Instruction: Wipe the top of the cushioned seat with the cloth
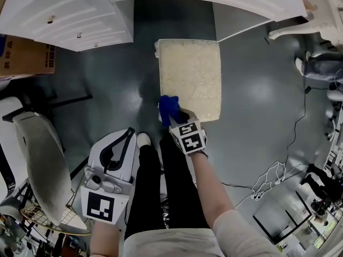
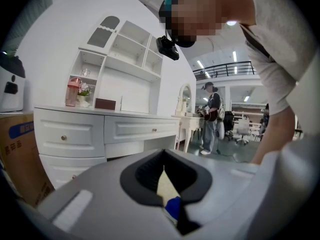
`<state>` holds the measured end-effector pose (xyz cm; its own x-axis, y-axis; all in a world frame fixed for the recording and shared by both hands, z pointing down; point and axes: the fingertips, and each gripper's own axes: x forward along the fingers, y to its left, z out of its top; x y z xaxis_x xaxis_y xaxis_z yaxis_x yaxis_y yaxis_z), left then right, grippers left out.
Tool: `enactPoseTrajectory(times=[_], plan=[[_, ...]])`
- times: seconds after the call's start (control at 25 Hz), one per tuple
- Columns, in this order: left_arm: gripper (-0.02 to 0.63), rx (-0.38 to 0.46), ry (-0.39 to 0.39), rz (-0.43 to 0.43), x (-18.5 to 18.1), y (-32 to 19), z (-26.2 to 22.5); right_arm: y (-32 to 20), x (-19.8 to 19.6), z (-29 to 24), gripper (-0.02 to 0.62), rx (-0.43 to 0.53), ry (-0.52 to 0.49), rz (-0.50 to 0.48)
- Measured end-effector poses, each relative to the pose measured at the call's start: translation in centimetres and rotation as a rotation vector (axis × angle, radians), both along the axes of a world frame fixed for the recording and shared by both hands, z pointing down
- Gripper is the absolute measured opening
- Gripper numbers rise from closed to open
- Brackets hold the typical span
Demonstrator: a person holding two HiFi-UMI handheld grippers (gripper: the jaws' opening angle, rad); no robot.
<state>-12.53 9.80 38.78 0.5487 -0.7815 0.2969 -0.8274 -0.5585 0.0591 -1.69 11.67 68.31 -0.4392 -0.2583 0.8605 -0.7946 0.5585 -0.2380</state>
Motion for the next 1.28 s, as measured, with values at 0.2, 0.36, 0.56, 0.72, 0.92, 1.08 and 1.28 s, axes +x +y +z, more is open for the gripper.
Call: enactPoseTrajectory(times=[0.2,0.36,0.56,0.72,0.92,1.08,1.28], plan=[[0.000,0.002,0.002,0.019,0.8,0.1,0.0,1.9,0.2,0.1,0.058,-0.004,-0.006,-0.006],[0.000,0.002,-0.002,0.040,2.1,0.2,0.1,2.0,0.6,0.2,0.058,0.021,-0.004,-0.034],[0.000,-0.002,-0.016,0.059,3.4,0.5,0.3,2.0,2.6,0.2,0.058,0.052,-0.009,-0.010],[0.000,-0.002,-0.021,0.064,4.5,0.2,0.3,1.7,5.5,0.2,0.058,0.058,-0.004,0.030],[0.000,-0.002,-0.018,0.083,6.5,-0.2,0.2,1.3,9.8,0.3,0.058,0.059,0.022,0.076],[0.000,-0.006,-0.020,0.098,7.9,-0.7,0.4,0.9,13.1,0.4,0.059,0.060,0.039,0.118],[0.000,-0.004,-0.019,0.115,9.5,-1.3,0.4,0.7,15.9,0.5,0.060,0.059,0.052,0.154]])
